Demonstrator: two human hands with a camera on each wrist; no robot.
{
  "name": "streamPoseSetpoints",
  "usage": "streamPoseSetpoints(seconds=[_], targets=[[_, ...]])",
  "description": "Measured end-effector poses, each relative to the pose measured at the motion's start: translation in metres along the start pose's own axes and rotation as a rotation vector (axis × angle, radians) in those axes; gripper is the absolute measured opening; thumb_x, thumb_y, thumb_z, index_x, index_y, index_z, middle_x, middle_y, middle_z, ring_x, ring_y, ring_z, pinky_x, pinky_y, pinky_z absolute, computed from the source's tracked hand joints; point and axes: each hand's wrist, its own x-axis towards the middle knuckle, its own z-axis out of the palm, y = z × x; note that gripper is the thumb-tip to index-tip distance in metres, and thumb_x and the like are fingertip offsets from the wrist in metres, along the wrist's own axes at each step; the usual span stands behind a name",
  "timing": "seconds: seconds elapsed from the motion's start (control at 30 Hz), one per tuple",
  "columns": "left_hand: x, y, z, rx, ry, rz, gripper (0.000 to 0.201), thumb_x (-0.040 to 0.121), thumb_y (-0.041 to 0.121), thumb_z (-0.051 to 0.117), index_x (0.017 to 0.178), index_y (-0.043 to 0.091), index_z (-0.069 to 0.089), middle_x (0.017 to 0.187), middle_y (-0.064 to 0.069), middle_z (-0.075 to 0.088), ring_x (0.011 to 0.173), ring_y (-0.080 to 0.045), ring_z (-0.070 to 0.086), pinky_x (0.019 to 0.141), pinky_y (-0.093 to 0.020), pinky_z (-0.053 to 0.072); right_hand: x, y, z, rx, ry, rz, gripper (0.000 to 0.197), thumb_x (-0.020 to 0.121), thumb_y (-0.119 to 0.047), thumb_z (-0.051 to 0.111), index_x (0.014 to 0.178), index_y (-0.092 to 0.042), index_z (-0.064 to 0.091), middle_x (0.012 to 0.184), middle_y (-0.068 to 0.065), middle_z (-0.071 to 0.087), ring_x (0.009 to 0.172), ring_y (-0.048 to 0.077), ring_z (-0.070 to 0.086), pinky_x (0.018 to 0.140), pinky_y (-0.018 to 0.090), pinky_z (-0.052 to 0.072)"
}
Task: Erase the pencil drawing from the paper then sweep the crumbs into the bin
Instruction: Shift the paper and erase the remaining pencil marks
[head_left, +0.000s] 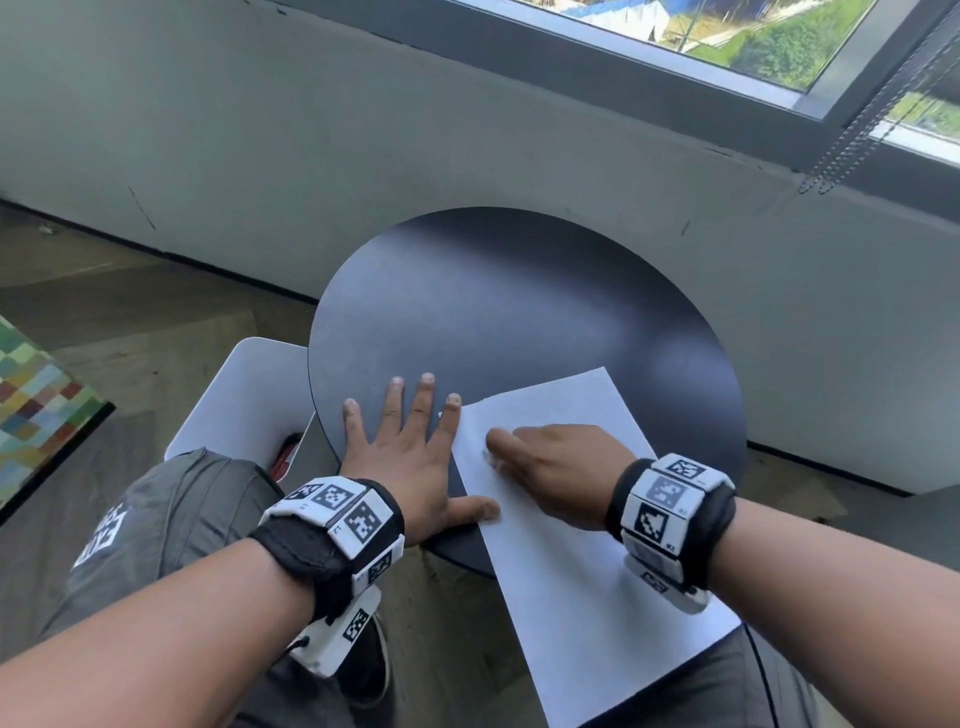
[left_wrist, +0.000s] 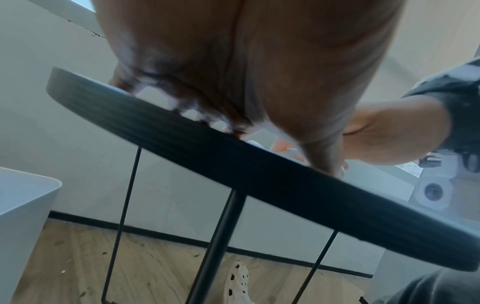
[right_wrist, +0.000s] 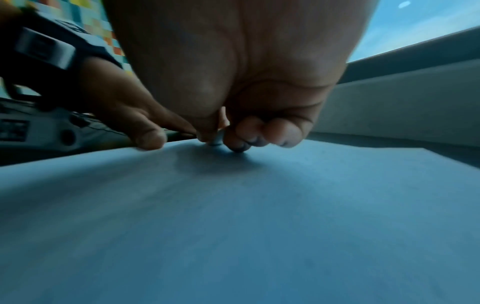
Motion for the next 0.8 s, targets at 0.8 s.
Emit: streamPoseSetpoints(seconds=[0.8], targets=[[-0.009,0.008,0.006,0.083,0.018,0.236,0.104,0.081,0.085,0.027,0.154,0.028,-0.02,0.158,0.005,-0.036,0.144,-0.014,-0.035,0.12,-0.051,-0.014,-0.009,-0.001,0.008,-0.027,0.093,0.036,0.01,0.098,-0.026,0.038,0.107,-0.024,0.033,0.096,0.002,0.057,0.084,0.031,0.056,0.059,0.037,0.041]])
